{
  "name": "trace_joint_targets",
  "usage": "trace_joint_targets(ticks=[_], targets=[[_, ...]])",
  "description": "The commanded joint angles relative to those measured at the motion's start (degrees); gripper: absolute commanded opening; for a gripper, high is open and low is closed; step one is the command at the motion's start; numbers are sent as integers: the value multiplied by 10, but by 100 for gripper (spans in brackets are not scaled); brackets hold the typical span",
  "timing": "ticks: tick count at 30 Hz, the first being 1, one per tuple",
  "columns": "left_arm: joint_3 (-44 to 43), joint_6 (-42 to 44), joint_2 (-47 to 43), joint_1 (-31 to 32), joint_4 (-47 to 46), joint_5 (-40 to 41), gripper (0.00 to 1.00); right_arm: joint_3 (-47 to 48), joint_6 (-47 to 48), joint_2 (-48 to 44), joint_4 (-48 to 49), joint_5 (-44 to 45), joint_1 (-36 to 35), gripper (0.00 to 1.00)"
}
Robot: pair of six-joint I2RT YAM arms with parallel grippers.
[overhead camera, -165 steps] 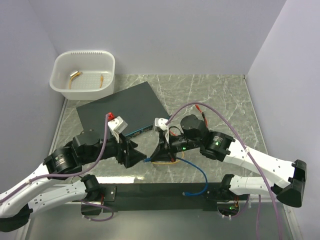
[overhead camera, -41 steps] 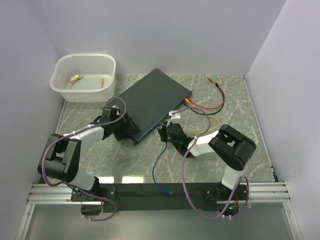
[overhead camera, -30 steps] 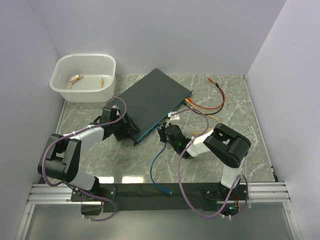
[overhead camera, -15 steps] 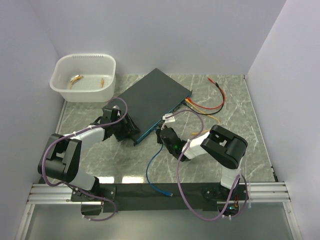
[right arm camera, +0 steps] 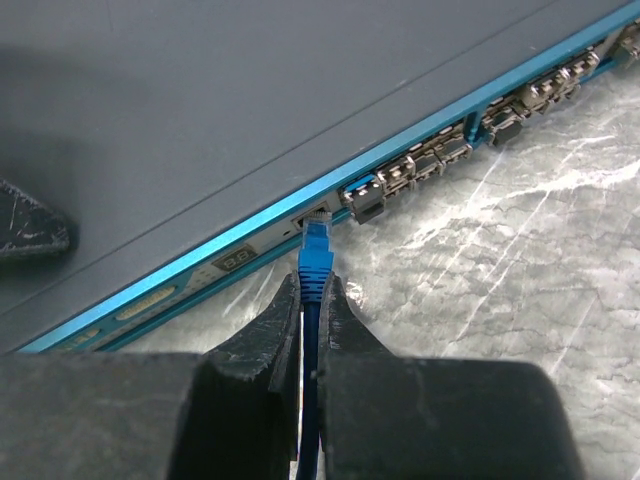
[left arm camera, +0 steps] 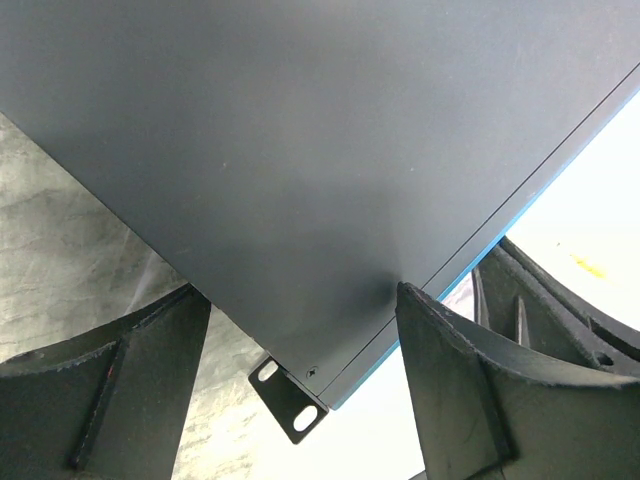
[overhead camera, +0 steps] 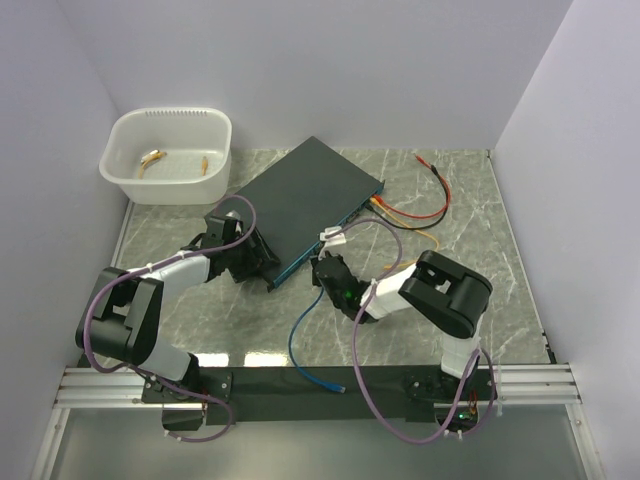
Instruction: Insert the plug into the switch port
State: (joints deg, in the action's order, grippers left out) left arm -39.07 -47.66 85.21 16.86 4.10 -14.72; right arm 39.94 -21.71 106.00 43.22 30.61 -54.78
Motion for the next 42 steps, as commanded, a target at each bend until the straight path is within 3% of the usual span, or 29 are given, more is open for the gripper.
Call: trace_joint_targets(ticks=[1, 10, 21, 34, 42], targets=[[1, 1, -9, 16, -37, -24, 79, 32, 27, 11, 79, 5, -9, 0], [4, 2, -10, 17, -32, -16, 79, 23, 120, 43, 149, 12, -19, 0], [8, 2, -7, 17, -37, -14, 79, -26, 261, 89, 359, 23, -16, 0], [18, -1, -15, 17, -54, -5, 79, -18, 193, 32, 241, -78, 34, 0], [38, -5, -27, 17, -66, -7, 79, 25, 201, 27, 151, -70, 42, 0]])
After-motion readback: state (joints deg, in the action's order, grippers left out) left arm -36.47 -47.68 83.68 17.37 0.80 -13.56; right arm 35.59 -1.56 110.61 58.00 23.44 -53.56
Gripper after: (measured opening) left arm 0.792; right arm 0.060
